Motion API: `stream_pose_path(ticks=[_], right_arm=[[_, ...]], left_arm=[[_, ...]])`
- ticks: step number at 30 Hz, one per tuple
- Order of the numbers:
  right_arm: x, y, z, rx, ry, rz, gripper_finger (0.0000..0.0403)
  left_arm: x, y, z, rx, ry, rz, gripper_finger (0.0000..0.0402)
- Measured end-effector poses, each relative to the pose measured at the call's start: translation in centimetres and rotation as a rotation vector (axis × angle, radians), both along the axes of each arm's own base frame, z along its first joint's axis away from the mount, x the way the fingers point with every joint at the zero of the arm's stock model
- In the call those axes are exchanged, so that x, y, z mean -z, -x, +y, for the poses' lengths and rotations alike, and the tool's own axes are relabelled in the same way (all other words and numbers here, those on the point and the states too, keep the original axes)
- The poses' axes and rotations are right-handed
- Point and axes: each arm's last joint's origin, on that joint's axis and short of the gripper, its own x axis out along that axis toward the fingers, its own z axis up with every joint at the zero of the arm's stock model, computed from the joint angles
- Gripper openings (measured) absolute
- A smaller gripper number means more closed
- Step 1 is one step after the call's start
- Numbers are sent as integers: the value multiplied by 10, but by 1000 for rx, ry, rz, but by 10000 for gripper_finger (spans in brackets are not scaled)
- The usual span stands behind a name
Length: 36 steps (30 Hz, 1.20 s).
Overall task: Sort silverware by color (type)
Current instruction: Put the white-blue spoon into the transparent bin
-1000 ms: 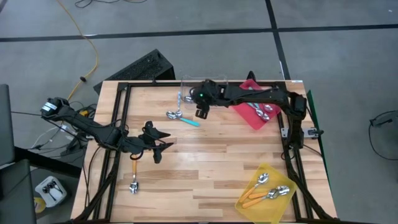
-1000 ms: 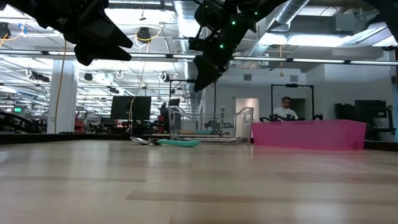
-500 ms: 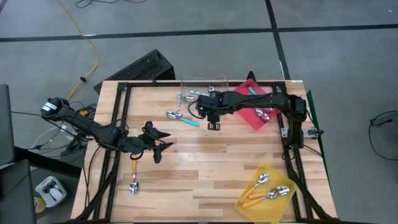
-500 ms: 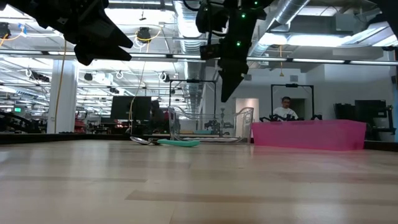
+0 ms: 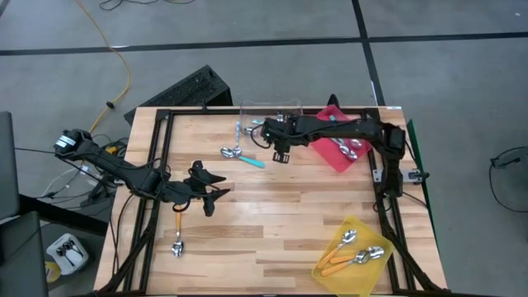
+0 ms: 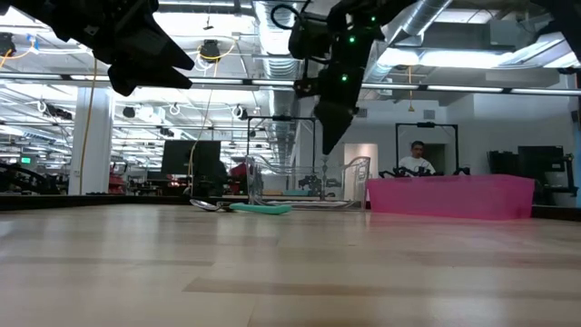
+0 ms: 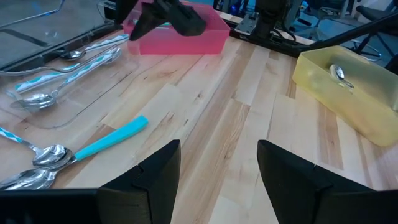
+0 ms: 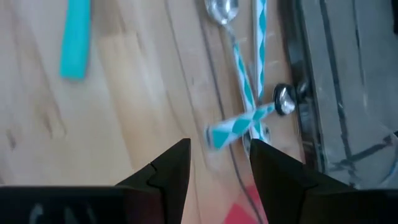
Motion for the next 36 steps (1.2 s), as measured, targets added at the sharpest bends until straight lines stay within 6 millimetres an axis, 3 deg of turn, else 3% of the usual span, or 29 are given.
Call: stream_pose_path(ticks=[8, 11, 16, 19, 29, 32, 36], right_arm=[[4, -12, -15, -25, 19, -104, 189], [-5, -14, -8, -72, 7, -151, 189], [-31, -1, 17, -147, 14, -127, 188], [-35, 6, 20, -142, 15, -89, 169], [-7, 14, -2, -27, -54, 65, 21], [-2, 11, -5, -35, -52, 73, 16], [3, 4, -6, -60, -68, 37, 43]], left_arm=[[0, 0, 0, 0, -1, 2, 197], [1, 1, 0, 2, -4, 14, 197], [3, 1, 0, 3, -10, 31, 196], [3, 1, 0, 3, -11, 31, 196], [3, 2, 1, 1, -12, 33, 197], [3, 2, 1, 1, -12, 35, 197], [3, 2, 1, 0, -14, 34, 196]])
